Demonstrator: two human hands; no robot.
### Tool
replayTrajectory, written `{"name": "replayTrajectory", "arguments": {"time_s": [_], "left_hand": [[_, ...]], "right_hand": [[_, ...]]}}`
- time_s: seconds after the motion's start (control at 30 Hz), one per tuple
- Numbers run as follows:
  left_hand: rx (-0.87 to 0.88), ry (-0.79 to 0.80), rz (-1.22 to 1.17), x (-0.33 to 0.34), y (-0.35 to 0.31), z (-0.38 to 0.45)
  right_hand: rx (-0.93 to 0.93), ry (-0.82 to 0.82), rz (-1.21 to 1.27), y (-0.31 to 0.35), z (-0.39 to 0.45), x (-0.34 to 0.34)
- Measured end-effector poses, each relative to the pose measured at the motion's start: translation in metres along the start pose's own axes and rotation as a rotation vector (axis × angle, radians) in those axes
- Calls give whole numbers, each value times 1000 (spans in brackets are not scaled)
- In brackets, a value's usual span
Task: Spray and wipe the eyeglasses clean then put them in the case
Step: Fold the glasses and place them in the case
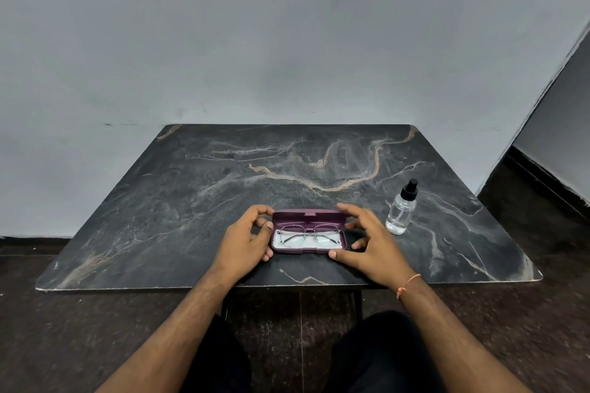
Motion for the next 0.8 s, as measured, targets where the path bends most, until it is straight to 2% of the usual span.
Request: {"name": "replayTrajectory", "arguments": {"time_s": [0.3, 0.5, 0.8], "left_hand": [[-59, 78, 5, -6, -6, -3], [-2, 95, 68, -8, -7, -5], [-76, 209, 58, -13, 4, 0]], "right_hand": [[-117, -24, -54, 0, -3, 5], [-86, -18, -56, -1, -3, 6], [33, -59, 2, -10, -1, 7]]}}
Point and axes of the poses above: each hand's wrist, its own z-axis towards the middle knuckle, its own x-axis out of the palm, y = z × x, the point moved 1 cm from there along z, towards the middle knuckle
